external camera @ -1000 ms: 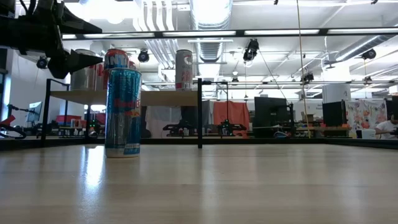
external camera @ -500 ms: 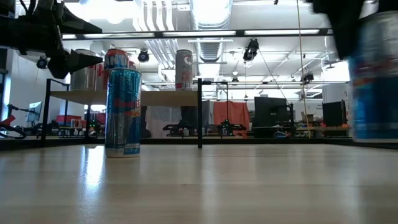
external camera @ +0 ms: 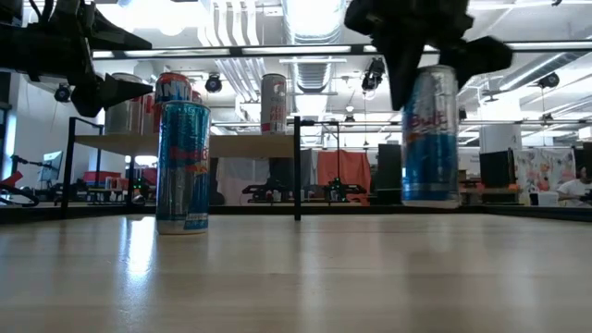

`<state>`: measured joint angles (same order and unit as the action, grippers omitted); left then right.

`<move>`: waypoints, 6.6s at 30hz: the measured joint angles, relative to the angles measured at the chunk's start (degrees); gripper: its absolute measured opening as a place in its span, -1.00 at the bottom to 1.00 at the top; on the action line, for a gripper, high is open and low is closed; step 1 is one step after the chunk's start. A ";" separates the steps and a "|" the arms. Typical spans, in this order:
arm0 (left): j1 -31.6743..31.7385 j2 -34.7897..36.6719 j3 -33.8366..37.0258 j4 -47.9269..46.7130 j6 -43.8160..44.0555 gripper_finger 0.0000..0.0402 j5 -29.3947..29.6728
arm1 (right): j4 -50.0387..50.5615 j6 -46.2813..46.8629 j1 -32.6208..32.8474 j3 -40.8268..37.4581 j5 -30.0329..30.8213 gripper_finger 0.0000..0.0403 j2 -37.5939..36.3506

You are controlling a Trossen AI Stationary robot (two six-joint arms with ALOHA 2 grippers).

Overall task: Place canned beverage on shelf
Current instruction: Put the bottom blue soda can on the shelf

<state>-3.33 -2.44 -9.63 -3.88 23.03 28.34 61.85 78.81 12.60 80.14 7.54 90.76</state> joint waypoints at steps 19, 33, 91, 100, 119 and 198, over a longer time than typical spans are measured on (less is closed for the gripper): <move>0.00 0.00 0.00 -0.02 0.00 0.98 -0.02 | -7.91 -31.37 -14.06 0.95 -7.55 0.09 4.10; 0.00 0.00 0.00 0.00 0.00 0.98 0.00 | -6.19 -48.44 -15.65 12.13 -8.19 0.11 11.90; 0.00 0.00 0.00 0.01 0.00 0.98 -0.02 | 6.06 -87.85 -15.65 44.59 -15.57 0.23 33.68; 0.00 0.00 0.00 0.00 0.00 0.98 -0.02 | 5.02 -87.98 -15.65 44.59 -16.49 0.26 33.68; 0.00 0.00 0.00 0.00 0.00 0.98 0.00 | 4.45 -88.18 -15.65 44.59 -18.05 0.58 33.64; 0.00 0.00 0.00 0.00 0.00 0.98 -0.01 | 12.40 18.71 -1.86 48.85 34.50 0.44 45.13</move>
<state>-3.33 -2.44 -9.63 -3.88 23.03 28.33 74.25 97.51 10.74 128.99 42.04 135.90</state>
